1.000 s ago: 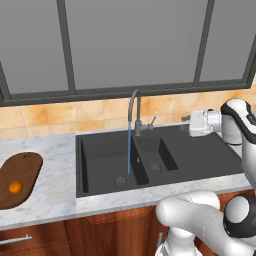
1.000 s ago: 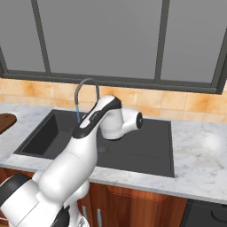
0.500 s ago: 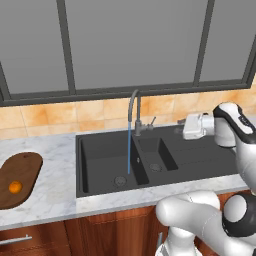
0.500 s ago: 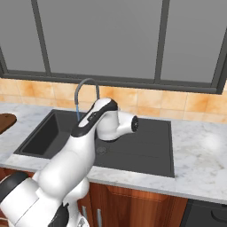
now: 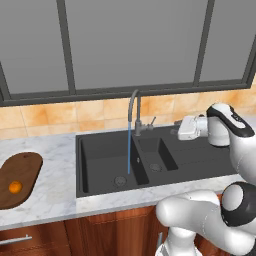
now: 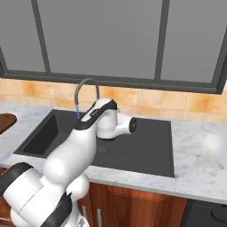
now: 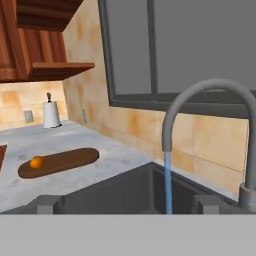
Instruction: Pick the tangerine from the sink and place it on the cutting board to airdry. Then turn off the sink faucet.
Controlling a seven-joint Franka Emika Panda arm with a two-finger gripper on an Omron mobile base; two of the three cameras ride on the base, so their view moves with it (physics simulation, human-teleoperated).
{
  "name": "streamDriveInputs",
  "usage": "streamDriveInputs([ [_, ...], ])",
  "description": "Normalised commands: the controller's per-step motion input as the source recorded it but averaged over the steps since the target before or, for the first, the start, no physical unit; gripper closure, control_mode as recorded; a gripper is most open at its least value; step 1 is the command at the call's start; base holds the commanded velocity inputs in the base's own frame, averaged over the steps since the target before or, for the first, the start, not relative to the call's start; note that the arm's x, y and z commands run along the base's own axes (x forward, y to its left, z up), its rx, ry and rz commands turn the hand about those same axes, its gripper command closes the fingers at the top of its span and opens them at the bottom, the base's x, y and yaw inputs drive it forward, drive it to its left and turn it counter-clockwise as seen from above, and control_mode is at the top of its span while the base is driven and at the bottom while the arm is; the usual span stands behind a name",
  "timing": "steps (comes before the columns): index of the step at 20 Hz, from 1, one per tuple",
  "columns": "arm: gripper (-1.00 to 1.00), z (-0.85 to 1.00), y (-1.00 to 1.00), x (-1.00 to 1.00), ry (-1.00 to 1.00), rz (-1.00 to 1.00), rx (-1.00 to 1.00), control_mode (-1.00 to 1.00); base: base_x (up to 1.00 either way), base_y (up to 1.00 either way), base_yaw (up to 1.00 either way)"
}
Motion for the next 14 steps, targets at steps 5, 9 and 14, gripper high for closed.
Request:
streamDriveInputs([
  [5,-1.0,0.0,-0.08,0.35,0.0,0.0,0.0,-1.0,0.0,0.0,0.0],
  [9,-1.0,-0.02,-0.18,0.32,0.0,0.0,0.01,-1.0,0.0,0.0,0.0],
  [14,-1.0,-0.18,-0.12,0.24,0.0,0.0,0.01,-1.0,0.0,0.0,0.0],
])
